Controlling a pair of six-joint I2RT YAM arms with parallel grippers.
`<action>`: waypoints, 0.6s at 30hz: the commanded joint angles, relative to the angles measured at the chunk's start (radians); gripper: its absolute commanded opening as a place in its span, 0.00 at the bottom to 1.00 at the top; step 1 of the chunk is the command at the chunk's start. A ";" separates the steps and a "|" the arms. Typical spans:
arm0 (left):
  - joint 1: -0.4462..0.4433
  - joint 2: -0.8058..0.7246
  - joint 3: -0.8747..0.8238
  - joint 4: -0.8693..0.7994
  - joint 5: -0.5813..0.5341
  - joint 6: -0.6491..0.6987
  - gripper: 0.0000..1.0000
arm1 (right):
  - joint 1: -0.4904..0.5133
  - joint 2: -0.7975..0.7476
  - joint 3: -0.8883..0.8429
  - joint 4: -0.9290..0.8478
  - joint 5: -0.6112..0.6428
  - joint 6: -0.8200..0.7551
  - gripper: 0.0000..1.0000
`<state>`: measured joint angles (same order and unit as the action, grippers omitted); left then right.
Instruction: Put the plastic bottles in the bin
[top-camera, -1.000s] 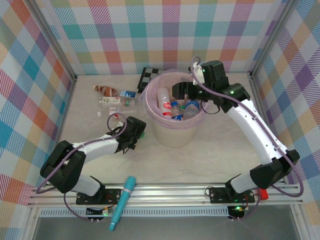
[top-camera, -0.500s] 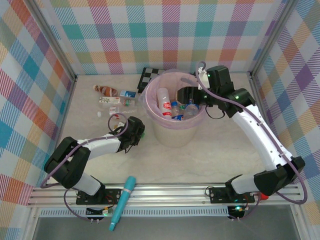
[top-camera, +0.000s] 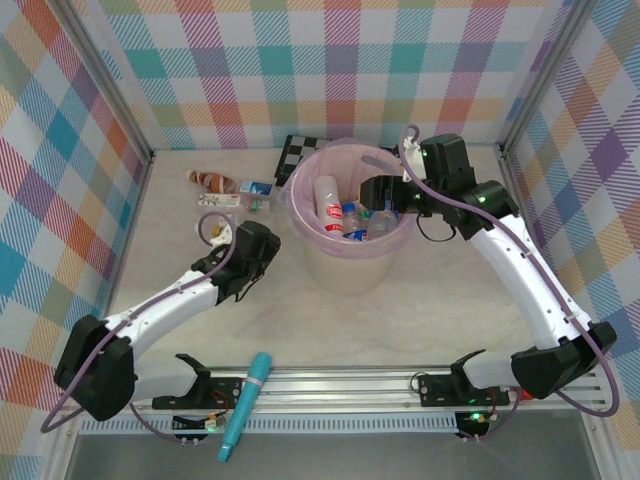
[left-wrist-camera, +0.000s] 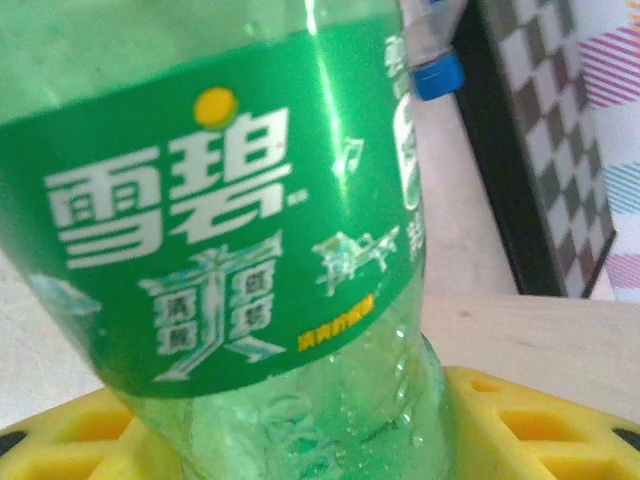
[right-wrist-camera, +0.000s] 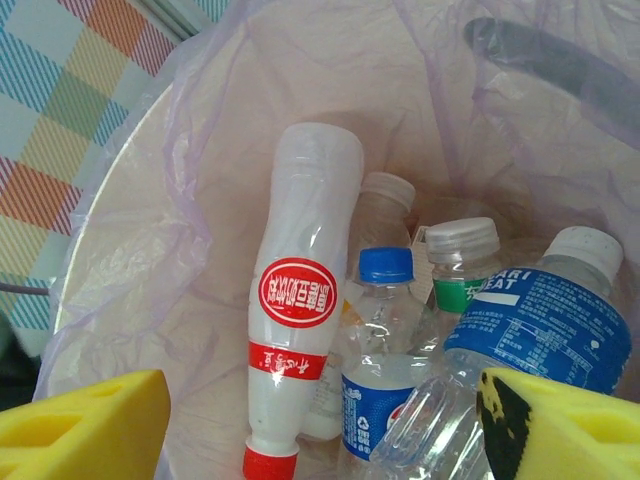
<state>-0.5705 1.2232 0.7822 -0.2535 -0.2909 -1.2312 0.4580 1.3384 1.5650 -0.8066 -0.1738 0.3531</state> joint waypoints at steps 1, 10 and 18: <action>0.012 -0.044 0.097 -0.177 -0.045 0.197 0.46 | -0.007 -0.001 0.092 -0.073 0.022 -0.051 0.82; 0.012 -0.126 0.328 -0.268 0.070 0.591 0.38 | -0.004 0.118 0.336 -0.167 -0.116 -0.149 0.86; 0.011 -0.190 0.344 -0.111 0.418 0.749 0.23 | 0.019 0.277 0.563 -0.133 -0.379 -0.102 0.92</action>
<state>-0.5678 1.0409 1.1137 -0.4351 -0.0494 -0.5846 0.4625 1.5700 2.0598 -0.9451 -0.4030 0.2459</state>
